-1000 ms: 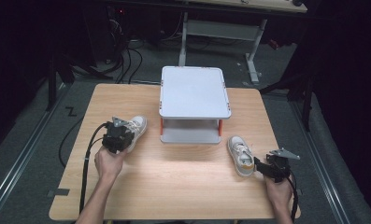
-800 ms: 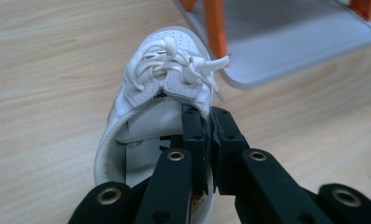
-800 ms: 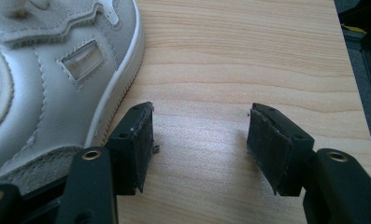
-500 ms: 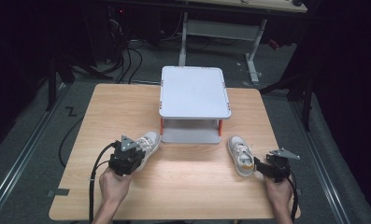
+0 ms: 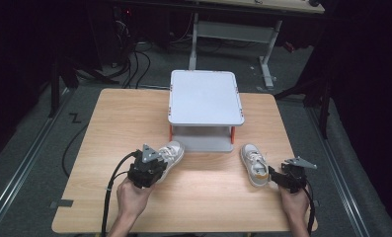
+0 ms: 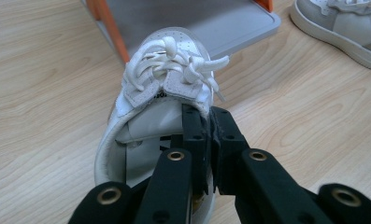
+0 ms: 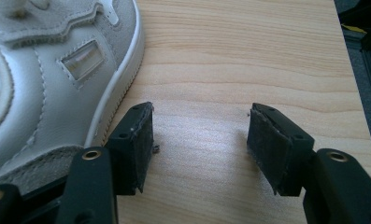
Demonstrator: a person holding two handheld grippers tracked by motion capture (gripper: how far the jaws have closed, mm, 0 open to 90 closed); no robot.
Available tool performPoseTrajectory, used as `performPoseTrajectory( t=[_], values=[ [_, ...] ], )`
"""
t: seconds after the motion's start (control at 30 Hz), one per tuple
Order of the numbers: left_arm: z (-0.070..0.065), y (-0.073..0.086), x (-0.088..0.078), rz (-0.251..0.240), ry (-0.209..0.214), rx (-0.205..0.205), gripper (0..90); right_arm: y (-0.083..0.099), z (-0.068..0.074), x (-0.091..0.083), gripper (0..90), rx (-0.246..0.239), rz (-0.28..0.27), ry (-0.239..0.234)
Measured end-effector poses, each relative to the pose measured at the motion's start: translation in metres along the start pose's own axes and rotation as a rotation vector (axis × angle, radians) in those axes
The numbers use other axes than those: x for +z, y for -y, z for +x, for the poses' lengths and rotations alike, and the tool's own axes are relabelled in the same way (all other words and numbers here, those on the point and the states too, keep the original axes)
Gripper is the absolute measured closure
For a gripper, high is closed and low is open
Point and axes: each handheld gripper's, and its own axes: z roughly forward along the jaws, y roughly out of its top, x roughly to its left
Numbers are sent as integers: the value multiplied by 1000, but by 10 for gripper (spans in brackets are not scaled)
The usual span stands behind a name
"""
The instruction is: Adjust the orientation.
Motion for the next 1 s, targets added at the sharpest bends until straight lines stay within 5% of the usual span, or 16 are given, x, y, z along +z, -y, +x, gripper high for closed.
performPoseTrajectory(
  t=[0.47, 1.0],
  values=[
    [-30, -8, 23, 29, 53, 23, 857, 0, 0, 0, 408, 0, 0, 0],
    [-66, -10, 58, 53, 46, 62, 855, 0, 0, 0, 407, -1, 1, 0]
  ],
)
